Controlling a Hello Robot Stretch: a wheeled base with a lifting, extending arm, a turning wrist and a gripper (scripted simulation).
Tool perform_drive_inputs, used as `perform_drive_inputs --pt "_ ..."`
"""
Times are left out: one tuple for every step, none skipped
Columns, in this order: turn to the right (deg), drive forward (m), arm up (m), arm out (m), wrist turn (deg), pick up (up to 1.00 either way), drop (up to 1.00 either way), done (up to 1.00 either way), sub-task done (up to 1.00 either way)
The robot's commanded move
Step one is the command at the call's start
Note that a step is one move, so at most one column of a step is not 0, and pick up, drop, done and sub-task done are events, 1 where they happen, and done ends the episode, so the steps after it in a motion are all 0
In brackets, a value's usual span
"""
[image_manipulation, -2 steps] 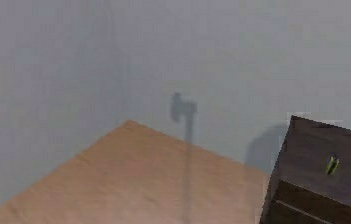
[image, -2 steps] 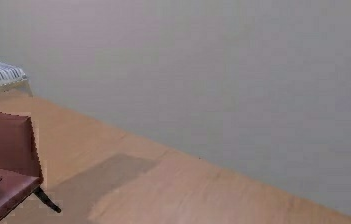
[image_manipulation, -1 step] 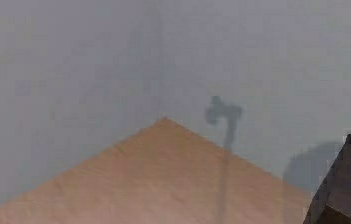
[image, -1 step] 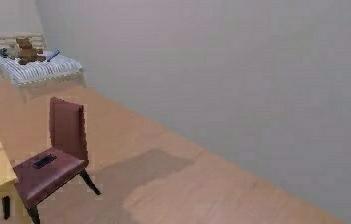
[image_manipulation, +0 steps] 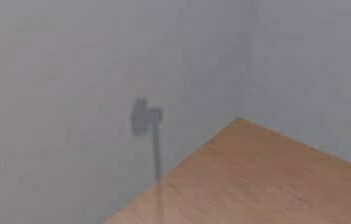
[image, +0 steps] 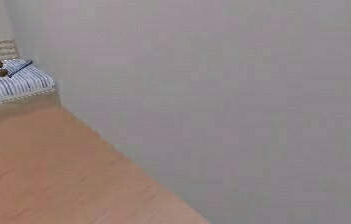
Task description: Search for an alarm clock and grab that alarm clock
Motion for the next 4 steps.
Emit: perform_drive_inputs --pt "-3.0 0.00 0.00 0.00 0.0 0.00 0.00 0.00 0.00" --pt "0.0 0.45 0.00 0.00 0.0 0.00 0.00 0.00 0.00" --pt "-39.0 0.00 0.00 0.00 0.0 0.00 0.00 0.00 0.00" --pt "-3.0 0.00 0.00 0.00 0.0 0.00 0.00 0.00 0.00"
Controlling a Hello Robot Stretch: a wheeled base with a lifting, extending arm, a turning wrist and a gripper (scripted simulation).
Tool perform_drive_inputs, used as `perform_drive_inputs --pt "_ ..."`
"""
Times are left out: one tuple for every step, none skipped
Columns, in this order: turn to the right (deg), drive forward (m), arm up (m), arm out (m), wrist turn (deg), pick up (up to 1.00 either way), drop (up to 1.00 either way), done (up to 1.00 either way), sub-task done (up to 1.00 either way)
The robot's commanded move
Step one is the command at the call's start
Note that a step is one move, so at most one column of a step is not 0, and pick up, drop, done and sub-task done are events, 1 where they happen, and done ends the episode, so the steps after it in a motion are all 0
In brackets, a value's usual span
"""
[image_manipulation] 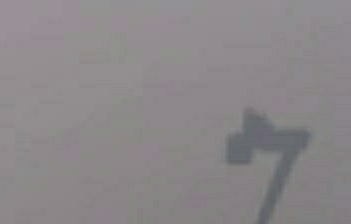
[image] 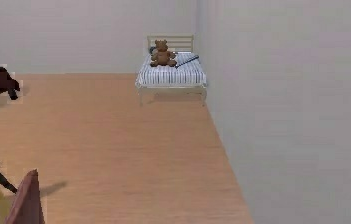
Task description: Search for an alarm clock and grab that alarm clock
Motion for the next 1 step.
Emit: perform_drive_inputs --pt "0.0 1.00 0.00 0.00 0.0 0.00 0.00 0.00 0.00"
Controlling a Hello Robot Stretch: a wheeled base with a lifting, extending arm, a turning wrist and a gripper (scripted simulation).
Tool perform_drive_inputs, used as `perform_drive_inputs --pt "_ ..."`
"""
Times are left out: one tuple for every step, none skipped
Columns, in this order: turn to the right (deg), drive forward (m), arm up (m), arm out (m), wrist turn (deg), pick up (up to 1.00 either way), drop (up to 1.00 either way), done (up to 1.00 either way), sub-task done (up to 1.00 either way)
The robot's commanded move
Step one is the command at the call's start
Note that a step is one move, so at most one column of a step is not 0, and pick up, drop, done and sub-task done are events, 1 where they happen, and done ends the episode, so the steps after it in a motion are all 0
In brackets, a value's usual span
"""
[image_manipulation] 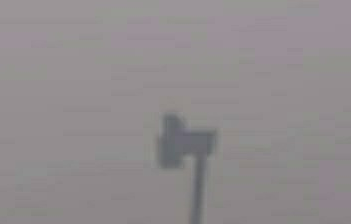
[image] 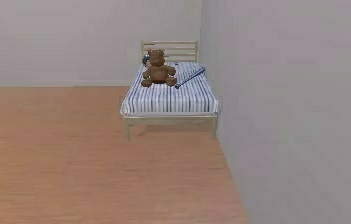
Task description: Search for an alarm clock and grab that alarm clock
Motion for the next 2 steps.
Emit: perform_drive_inputs --pt "-6.0 0.00 0.00 0.00 0.0 0.00 0.00 0.00 0.00" --pt "0.0 0.05 0.00 0.00 0.0 0.00 0.00 0.00 0.00"
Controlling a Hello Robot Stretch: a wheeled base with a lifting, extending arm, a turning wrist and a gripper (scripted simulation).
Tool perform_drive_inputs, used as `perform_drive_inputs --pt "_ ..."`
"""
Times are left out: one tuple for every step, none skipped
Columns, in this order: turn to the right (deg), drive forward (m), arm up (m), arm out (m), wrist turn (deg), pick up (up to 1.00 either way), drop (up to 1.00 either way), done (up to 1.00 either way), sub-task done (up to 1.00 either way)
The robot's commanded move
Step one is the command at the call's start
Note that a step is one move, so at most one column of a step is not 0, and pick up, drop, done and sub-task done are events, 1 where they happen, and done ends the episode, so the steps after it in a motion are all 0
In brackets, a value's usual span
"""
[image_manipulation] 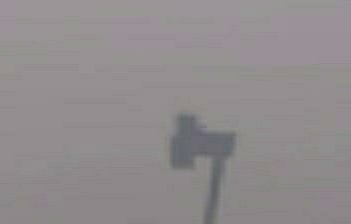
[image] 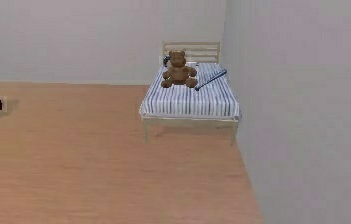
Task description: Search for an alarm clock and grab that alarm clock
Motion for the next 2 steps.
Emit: perform_drive_inputs --pt "-24.0 0.00 0.00 0.00 0.0 0.00 0.00 0.00 0.00" --pt "0.0 1.00 0.00 0.00 0.0 0.00 0.00 0.00 0.00"
